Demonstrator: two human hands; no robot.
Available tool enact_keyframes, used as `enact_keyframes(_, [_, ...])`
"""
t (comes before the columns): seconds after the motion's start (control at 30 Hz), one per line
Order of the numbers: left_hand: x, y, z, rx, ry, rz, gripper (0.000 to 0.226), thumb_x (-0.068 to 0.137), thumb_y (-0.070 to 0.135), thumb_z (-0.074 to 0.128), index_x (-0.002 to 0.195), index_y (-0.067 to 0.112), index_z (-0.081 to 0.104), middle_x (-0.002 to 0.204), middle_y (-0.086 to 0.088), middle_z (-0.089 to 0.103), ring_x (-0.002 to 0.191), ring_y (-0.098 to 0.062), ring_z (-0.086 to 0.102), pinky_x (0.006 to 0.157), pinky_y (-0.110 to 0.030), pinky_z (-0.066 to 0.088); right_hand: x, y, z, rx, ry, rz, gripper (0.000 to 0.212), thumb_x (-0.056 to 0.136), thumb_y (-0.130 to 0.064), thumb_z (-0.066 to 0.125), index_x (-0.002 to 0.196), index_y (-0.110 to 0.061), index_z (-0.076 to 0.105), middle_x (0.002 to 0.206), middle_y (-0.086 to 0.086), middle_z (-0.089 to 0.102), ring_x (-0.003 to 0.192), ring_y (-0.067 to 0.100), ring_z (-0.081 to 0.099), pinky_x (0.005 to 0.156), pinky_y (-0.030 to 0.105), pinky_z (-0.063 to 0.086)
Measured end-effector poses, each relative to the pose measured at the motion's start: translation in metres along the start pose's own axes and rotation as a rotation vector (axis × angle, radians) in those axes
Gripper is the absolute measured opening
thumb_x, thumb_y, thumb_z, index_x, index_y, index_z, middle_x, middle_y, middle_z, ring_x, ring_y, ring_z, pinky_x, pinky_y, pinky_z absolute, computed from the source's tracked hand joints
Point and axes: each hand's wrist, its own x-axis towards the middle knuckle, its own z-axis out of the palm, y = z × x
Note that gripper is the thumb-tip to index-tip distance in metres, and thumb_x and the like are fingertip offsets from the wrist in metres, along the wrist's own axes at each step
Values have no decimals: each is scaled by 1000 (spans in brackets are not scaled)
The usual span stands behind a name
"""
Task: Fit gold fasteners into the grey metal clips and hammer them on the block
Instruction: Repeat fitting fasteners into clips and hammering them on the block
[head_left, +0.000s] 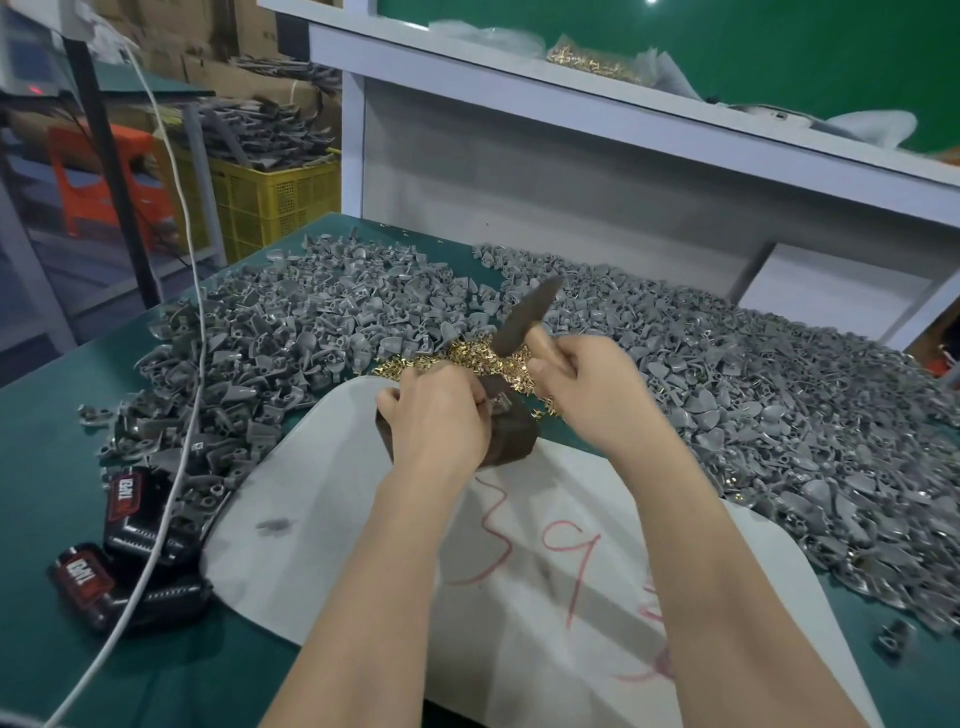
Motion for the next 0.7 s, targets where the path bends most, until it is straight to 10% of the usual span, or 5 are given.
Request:
enact_keyframes(0.3, [-1,0,3,-16,28,13,12,90,24,58,89,25,70,103,2,65,110,-26,43,81,-35,24,-32,-6,-10,-73,306,-46,33,99,-44,36,98,-18,57,74,8,64,67,26,61,59,33,47])
enact_keyframes(0.47, [-1,0,3,39,17,17,11,89,24,58,90,25,70,104,3,64,109,-26,43,78,-34,22,-38,-6,7,-217,117,-58,30,99,-37,42,120,-23,59,99,9,70,90,32,65,76,34,50])
enact_keyframes(0.6, [1,1,3,13,30,18,11,90,26,59,88,23,70,101,2,64,108,-26,43,78,-34,22,-33,-7,-4,-74,373,-118,31,98,-38,43,119,-22,60,90,6,71,82,27,67,76,39,55])
enact_keyframes(0.7, [0,2,2,48,16,17,14,90,23,57,92,24,70,102,2,64,108,-26,43,78,-34,22,-35,-5,9,-209,110,-51,31,99,-38,41,118,-22,60,94,7,70,86,28,66,78,39,54])
